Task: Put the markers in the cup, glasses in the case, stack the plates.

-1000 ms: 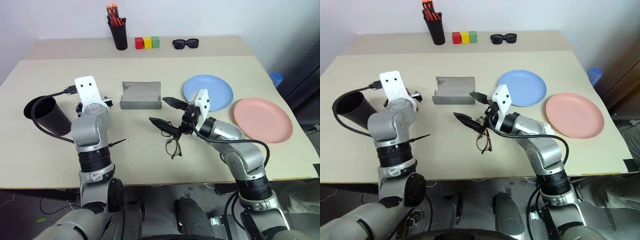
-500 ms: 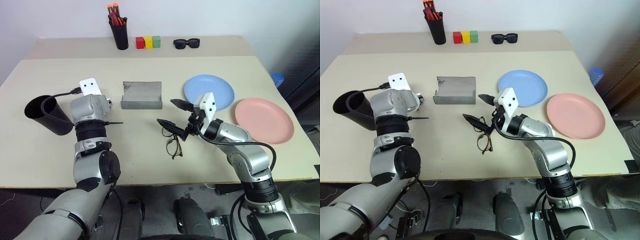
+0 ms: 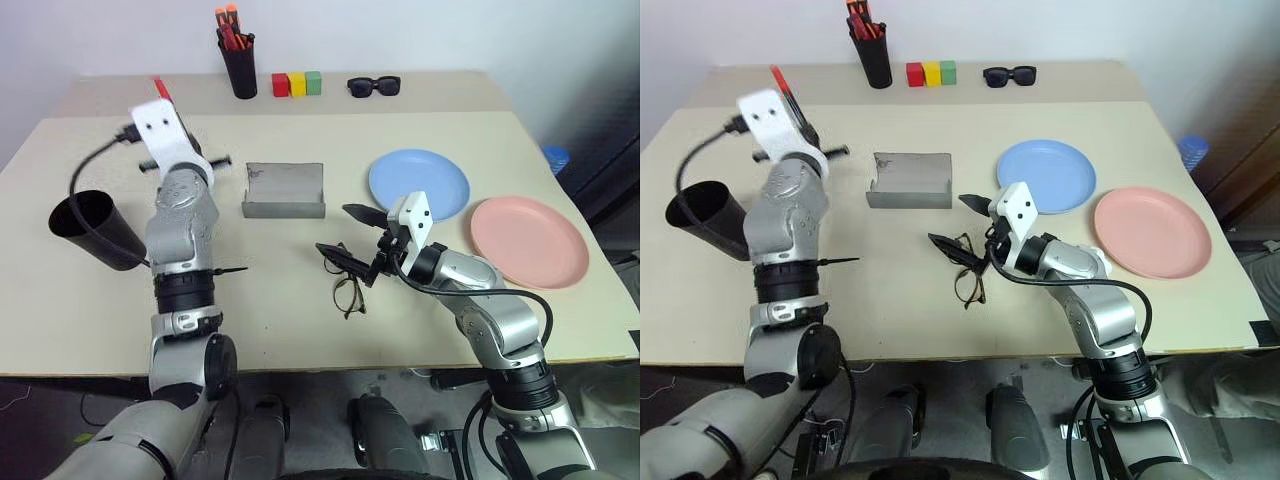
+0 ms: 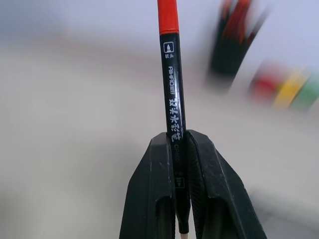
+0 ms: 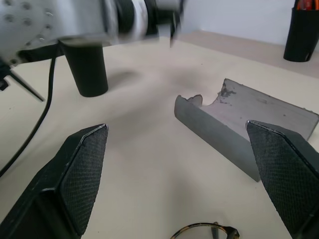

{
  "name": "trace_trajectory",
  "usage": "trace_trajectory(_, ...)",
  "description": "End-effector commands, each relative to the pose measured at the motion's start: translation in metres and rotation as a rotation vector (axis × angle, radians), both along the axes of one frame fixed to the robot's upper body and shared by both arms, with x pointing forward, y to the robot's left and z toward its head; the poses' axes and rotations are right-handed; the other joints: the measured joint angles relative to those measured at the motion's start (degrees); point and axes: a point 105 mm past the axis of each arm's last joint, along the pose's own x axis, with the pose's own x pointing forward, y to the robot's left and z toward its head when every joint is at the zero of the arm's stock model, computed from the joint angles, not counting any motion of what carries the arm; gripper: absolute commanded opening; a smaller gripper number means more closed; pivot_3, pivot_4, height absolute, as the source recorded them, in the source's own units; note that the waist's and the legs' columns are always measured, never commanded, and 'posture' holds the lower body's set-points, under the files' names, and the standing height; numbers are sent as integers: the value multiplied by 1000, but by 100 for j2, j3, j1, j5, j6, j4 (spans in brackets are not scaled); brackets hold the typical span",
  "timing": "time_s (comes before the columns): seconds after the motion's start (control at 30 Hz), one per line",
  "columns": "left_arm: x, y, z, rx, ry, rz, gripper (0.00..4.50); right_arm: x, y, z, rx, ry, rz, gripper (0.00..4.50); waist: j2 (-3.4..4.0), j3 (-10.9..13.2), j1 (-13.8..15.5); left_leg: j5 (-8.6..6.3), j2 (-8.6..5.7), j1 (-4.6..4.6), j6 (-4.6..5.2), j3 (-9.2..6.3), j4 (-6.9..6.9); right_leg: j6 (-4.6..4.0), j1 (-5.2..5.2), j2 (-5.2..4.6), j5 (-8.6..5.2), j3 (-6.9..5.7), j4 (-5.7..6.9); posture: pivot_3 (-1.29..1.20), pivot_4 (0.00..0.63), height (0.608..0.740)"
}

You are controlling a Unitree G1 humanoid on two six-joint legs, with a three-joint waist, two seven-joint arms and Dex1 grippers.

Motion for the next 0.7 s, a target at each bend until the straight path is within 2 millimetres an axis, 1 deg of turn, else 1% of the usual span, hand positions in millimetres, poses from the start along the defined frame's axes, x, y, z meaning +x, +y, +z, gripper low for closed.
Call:
trace_trajectory(0.03, -37, 27, 30, 171, -183, 179, 67, -7, 8, 24, 82, -53, 59, 4500, 1, 0, -10, -3, 1, 3, 6, 1, 0, 0, 0, 2, 0, 2, 3, 0, 150, 740)
trace_trajectory(0.1, -58, 41, 28, 227, -212, 254, 67, -12, 17, 33, 129, -57, 109, 4500, 1, 0, -9, -3, 2, 4, 6, 0, 0, 0, 0, 3, 0, 2, 6, 0, 150, 740)
trace_trajectory(0.17, -70, 48, 25, 249, -215, 291, 67, -14, 22, 37, 143, -61, 138, 4500, 1, 0, 27, -3, 1, 2, 7, 0, 3, -1, 3, 2, 0, 1, 6, 0, 150, 740)
trace_trajectory(0.2, -78, 56, 20, 250, -205, 323, 67, -15, 25, 38, 144, -62, 149, 4500, 0, 0, 49, -3, 1, 1, 7, -2, 5, -1, 4, 2, 0, -1, 5, 0, 150, 740)
trace_trajectory(0.3, -93, 71, 9, 246, -181, 383, 67, -15, 30, 38, 146, -64, 166, 4500, -4, -3, 104, -5, -1, 1, 10, -4, 10, 0, 12, 0, 0, -4, -1, 0, 150, 740)
trace_trajectory(0.37, -98, 76, 0, 234, -153, 390, 67, -16, 34, 39, 153, -62, 181, 4500, -4, -3, 136, -6, -1, 1, 11, -3, 10, 0, 10, 0, 0, -4, -2, 0, 150, 740)
trace_trajectory(0.43, -99, 77, -7, 224, -135, 386, 67, -17, 37, 40, 161, -59, 199, 4500, -4, -2, 148, -6, -1, 1, 11, -4, 8, 0, 10, 1, 0, -4, -1, 0, 150, 740)
trace_trajectory(0.7, -105, 81, -22, 203, -110, 429, 67, -22, 41, 46, 190, -64, 249, 4500, -5, -3, 152, -6, 0, 1, 11, -4, 9, -1, 11, 2, 0, -5, 0, 0, 150, 740)
